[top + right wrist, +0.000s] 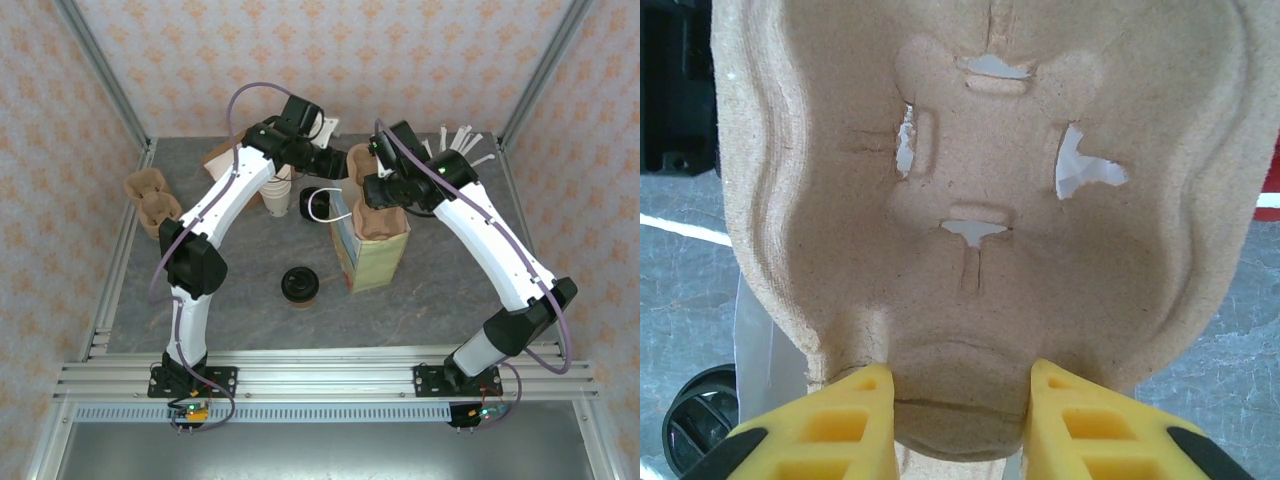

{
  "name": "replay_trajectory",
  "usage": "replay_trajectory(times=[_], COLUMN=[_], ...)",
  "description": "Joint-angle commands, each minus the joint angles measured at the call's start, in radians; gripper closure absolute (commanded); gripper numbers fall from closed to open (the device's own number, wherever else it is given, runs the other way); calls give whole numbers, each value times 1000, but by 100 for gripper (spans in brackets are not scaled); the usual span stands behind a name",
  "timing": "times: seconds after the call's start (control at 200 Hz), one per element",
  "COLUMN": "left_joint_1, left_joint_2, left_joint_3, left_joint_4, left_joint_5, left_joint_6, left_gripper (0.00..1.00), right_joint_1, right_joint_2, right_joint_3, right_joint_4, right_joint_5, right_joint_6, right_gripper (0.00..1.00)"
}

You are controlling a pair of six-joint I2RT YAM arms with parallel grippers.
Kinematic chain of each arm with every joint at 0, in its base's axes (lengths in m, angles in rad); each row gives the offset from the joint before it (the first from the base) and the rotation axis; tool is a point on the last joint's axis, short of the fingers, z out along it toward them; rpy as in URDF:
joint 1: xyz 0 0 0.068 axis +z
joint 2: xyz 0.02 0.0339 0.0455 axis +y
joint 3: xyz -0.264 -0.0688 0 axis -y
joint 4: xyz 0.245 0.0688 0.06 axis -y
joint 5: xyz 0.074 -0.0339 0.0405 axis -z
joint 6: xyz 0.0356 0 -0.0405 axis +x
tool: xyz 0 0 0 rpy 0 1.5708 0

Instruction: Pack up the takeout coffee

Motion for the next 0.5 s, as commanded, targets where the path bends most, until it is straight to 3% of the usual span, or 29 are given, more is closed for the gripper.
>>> replay_trajectory(times=[0.0,0.195,0.495], left_joint_1=[19,30,43], left_joint_2=[-47,-39,-42], left_joint_3=[33,34,36], left_joint_4=[4,-2,24], left_joint_5=[-16,-8,36], left_joint_6=[-21,-28,-56], left_gripper=[46,52,49], right_joint_1=[-4,-4,-5], right_joint_2=[-21,-20,1], right_joint_3=[-13,-13,-15], right_joint_4=[-5,-10,-42], right_joint_5=[-9,-14,-53], right_joint_6=[-13,-12,-15], right_gripper=[71,71,71])
